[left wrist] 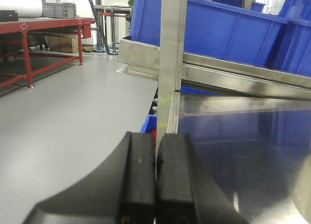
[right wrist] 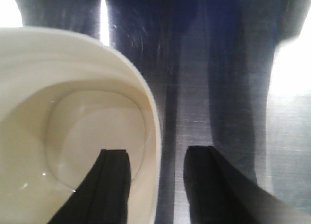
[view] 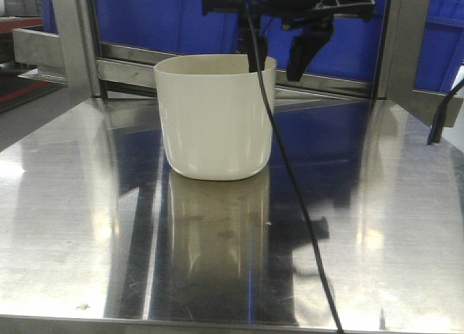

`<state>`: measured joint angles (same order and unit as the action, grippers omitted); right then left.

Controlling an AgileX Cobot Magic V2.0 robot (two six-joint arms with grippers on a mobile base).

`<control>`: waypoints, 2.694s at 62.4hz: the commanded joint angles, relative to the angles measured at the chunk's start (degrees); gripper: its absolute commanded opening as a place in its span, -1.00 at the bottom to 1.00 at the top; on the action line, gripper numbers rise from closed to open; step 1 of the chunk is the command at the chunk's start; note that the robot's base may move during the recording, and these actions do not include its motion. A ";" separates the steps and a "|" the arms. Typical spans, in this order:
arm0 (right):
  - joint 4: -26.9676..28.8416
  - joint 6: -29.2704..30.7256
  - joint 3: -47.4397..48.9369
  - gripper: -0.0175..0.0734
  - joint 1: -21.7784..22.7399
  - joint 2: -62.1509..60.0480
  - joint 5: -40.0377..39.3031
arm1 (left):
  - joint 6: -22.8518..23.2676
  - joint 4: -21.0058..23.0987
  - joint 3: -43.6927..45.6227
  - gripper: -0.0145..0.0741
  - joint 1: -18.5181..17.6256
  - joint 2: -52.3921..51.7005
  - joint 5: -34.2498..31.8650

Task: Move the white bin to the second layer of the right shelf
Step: 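Lower the right gripper over the white bin's rim, then close the right gripper on the bin rim and lift it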

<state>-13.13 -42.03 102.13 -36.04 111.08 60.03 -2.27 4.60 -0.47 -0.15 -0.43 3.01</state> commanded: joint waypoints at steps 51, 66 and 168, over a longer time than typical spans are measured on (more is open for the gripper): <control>-1.28 7.11 1.78 -0.49 5.40 -5.96 4.49 | 0.30 0.30 -1.56 -0.48 -0.05 -0.94 -4.77; -1.22 22.26 1.71 -0.49 10.97 -10.34 9.32 | 0.30 0.30 -1.56 -0.48 -0.05 -0.94 -4.77; 13.13 42.03 -66.92 -0.49 40.06 -78.12 -26.57 | 0.30 0.30 -1.56 -0.48 -0.05 -0.94 -4.77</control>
<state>0.00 0.00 33.59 3.69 33.24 37.95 -2.27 4.60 -0.47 -0.15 -0.43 3.01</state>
